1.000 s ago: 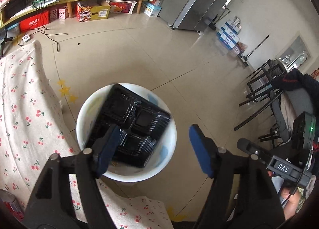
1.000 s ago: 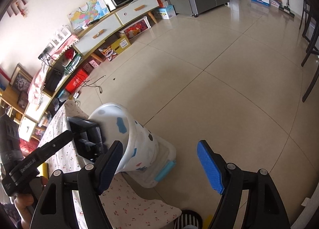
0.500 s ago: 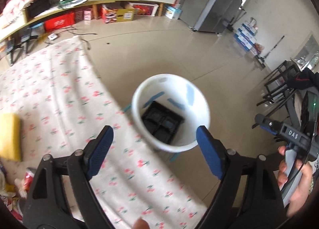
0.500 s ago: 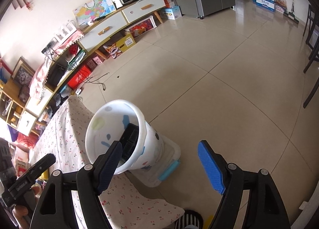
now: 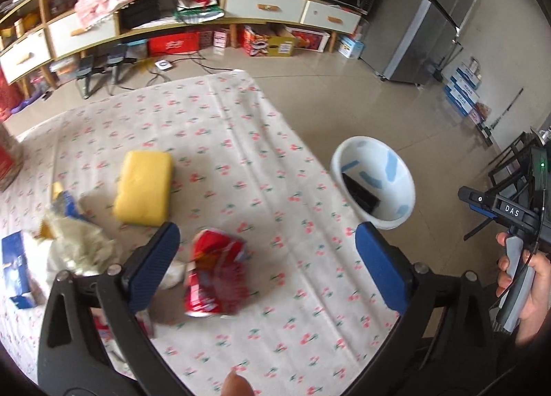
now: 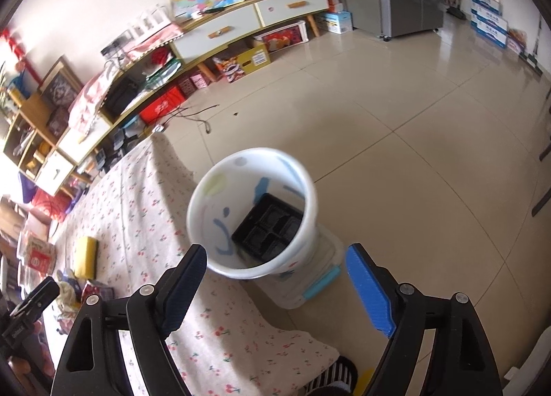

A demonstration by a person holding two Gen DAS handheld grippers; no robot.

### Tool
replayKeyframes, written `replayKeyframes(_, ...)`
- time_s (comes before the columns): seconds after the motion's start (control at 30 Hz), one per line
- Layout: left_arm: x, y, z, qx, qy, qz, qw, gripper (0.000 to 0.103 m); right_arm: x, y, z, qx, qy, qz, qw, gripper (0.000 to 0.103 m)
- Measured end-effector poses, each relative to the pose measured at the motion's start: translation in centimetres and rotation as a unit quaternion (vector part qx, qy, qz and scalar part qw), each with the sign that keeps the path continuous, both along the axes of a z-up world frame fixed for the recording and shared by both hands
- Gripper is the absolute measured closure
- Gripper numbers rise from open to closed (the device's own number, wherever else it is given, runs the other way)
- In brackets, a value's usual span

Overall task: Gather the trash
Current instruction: 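Move both grippers back over the trash pile on the table, then grasp the crushed red can with the right gripper while the left gripper grasps the blue almond box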

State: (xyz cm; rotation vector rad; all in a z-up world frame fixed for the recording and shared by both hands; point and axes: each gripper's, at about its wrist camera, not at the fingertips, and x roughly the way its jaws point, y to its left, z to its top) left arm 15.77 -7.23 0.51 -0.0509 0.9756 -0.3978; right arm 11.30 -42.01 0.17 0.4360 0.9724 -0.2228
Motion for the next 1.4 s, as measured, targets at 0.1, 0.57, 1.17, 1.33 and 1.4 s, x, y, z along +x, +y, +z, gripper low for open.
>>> replayKeyframes(0.1,-0.6,2.6,0.0,0.008,-0.003,0.021,0.9998,0.001,0.6,2.7,0.2,-0.001,0.0,0.028,1.0,0.017)
replayKeyframes(0.57,-3.7,15.0,-1.4,0.038,-0.032,0.136,0.9894,0.001,4.7,17.7,-1.3,0.012,0.032,0.163,0.986,0.017)
replayKeyframes(1.17,-7.1,23.0,-3.7,0.005,0.039,0.208,0.9773,0.001,8.4,30.3,-6.7,0.055,0.099,0.248,0.962,0.017)
replayKeyframes(1.33,-7.5,23.5,-3.6,-0.005,0.051,0.213,0.9757,0.001,9.4,31.1,-7.8,0.065,0.106,0.237,0.963,0.017)
replayKeyframes(1.4,-7.5,23.8,-3.6,-0.008,0.053,0.216,0.975,0.001,9.7,31.4,-8.2,0.066,0.11,0.232,0.964,0.017)
